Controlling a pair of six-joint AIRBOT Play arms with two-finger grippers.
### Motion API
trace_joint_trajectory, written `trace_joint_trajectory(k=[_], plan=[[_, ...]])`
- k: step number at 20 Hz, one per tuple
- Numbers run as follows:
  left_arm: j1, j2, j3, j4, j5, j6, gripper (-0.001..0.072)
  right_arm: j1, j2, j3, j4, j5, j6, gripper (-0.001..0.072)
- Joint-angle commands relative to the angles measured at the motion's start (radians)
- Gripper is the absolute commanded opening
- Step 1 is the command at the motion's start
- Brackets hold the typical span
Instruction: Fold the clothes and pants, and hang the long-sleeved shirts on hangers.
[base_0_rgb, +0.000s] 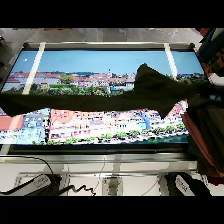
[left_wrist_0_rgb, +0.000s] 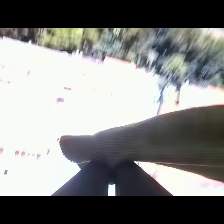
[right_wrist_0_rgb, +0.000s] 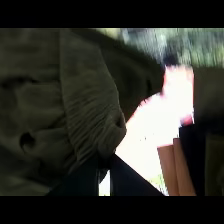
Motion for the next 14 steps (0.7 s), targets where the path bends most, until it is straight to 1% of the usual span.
trace_joint_trajectory(k=[1,3,6,8,10,12,14], plan=[[0.02,-0.012,-0.133,0.26,-0.06,0.067,0.0019,-0.018,0.112,-0.206,-0.142,0.22,0.04,0.0023],[0.028,-0.027,-0.24,0.387,-0.052,0.067,0.0019,-0.018,0.215,-0.36,-0.159,0.315,0.04,0.0024],[0.034,-0.064,-0.302,0.562,-0.025,0.066,0.0019,-0.018,0.325,-0.466,-0.211,0.387,0.04,0.0024],[0.034,-0.076,-0.301,0.61,0.018,0.066,0.0019,-0.018,0.356,-0.463,-0.24,0.41,0.042,0.0024],[0.034,-0.076,-0.301,0.611,0.076,0.066,0.0019,-0.018,0.359,-0.463,-0.24,0.477,0.089,0.0024],[0.034,-0.085,-0.302,0.657,0.085,0.066,0.0018,-0.018,0.359,-0.467,-0.241,0.575,0.092,0.0024],[0.042,-0.105,-0.302,0.678,0.063,0.066,0.0019,-0.018,0.359,-0.469,-0.238,0.615,0.093,0.0025]])
